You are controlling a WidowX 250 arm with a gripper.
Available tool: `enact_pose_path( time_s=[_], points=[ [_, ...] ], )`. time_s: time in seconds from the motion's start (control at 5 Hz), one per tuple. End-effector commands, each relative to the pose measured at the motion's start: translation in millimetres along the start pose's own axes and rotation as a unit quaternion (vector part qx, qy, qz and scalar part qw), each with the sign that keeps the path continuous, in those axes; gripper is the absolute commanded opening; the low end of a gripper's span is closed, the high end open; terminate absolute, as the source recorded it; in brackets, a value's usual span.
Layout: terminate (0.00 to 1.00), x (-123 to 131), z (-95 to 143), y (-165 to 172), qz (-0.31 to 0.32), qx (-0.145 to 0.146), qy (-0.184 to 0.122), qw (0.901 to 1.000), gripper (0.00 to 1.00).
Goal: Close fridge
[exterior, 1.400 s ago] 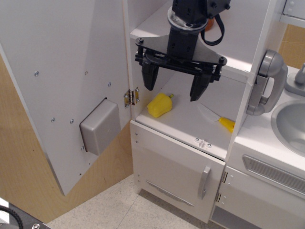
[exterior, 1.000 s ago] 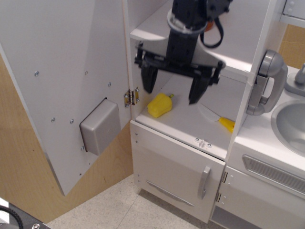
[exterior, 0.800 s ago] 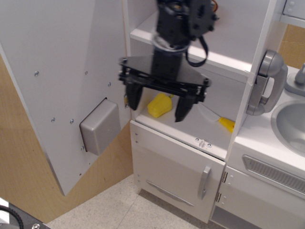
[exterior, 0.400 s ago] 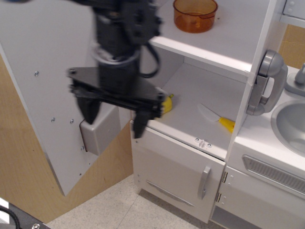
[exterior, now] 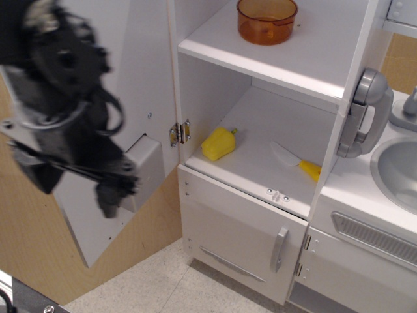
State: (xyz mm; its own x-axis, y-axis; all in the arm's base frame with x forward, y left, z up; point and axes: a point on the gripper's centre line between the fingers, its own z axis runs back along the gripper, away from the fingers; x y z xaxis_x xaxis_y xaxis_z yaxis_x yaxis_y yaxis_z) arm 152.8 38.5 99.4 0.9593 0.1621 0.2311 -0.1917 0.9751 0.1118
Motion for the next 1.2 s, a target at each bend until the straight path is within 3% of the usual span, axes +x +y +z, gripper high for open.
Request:
enact_pose_path(
  time_s=[0.0, 0.2, 0.6, 1.0],
  points=[
    [0.00, 25.2, 5.7, 60.1, 0.008, 0.018, -0.010, 0.9997, 1.00],
    [0.00, 40.3, 5.3, 91.4, -0.021, 0.026, -0.010, 0.9994, 1.00],
    [0.00, 54.2, 4.9, 135.7, -0.111, -0.007, 0.014, 0.9937, 1.00],
    [0.00, 65.1, 4.2, 169.3, -0.103, 0.020, 0.027, 0.9941, 1.00]
  ],
)
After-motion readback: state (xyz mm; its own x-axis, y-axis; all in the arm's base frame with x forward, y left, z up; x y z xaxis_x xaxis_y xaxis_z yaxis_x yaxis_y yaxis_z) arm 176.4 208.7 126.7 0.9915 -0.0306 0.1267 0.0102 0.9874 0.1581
